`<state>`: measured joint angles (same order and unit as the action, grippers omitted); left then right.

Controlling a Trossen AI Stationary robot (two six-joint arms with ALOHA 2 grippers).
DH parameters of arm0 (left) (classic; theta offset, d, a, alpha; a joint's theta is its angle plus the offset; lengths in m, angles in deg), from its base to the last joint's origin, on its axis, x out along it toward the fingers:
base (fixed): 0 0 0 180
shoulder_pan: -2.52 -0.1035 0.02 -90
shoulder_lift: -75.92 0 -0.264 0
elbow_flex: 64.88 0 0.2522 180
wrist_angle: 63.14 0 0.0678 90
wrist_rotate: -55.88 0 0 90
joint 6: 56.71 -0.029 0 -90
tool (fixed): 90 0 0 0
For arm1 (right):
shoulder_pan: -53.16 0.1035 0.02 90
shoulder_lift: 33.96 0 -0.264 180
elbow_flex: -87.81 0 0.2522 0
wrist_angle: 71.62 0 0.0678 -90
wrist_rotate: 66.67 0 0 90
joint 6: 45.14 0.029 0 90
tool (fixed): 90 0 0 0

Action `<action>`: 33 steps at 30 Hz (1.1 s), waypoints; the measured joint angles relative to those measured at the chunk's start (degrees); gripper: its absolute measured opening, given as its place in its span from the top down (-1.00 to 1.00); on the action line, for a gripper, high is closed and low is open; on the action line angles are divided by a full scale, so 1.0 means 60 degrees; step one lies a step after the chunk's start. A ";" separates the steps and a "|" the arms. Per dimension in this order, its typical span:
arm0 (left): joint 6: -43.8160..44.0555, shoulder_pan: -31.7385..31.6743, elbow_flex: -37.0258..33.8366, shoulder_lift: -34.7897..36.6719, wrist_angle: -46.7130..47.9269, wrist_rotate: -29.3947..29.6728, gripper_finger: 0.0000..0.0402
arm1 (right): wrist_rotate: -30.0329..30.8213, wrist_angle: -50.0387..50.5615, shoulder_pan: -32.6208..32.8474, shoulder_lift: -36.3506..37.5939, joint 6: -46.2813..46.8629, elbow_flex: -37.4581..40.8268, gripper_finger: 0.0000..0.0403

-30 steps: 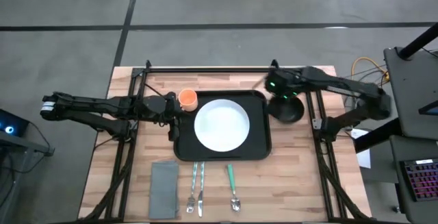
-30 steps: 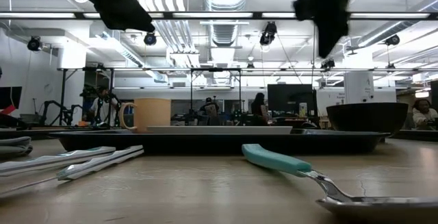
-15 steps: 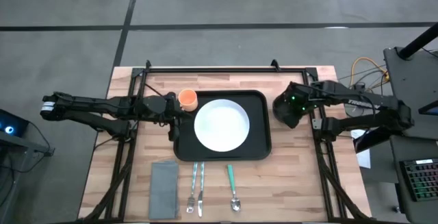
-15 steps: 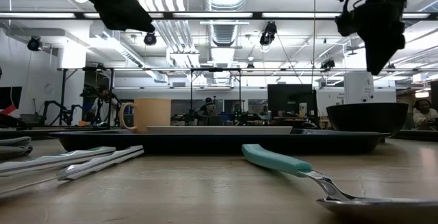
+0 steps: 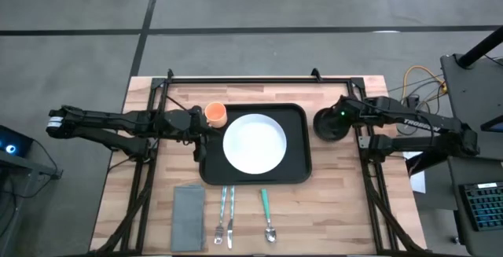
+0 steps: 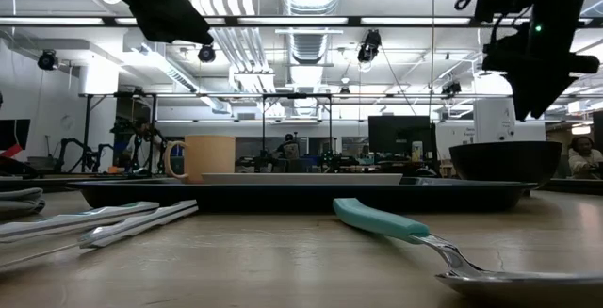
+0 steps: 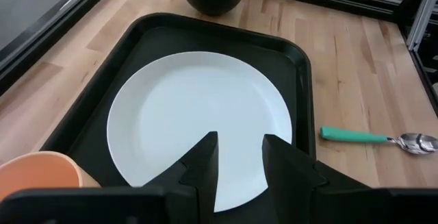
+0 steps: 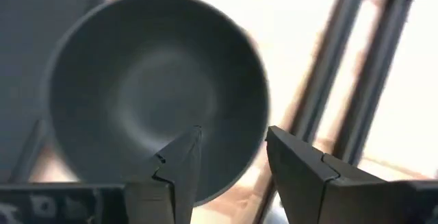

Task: Set up tray
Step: Put the black bowl on the white plate to the bottom right of the orange mug

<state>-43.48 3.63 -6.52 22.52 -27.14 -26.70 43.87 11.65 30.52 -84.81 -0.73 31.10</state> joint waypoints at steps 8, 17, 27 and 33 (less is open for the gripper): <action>-0.0004 0.0002 -0.0019 0.0001 0.0000 0.0000 0.53 | -0.0208 -0.0434 -0.0957 0.0103 -0.0031 0.0749 0.23; -0.0004 0.0002 -0.0227 0.0000 0.0007 0.0000 0.53 | -0.0906 -0.1239 -0.1696 0.0273 -0.0435 0.1504 0.23; -0.0004 0.0001 -0.0386 0.0000 -0.0036 0.0000 0.53 | -0.1064 -0.1646 -0.1889 0.0306 0.0134 0.2023 0.23; -0.0004 -0.0001 -0.0317 0.0000 -0.0040 0.0000 0.53 | -0.1365 -0.2149 -0.1886 0.0274 0.0294 0.2427 0.25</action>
<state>-43.50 3.63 -8.42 22.52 -27.38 -26.70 35.68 -1.24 19.20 -83.17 1.03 45.67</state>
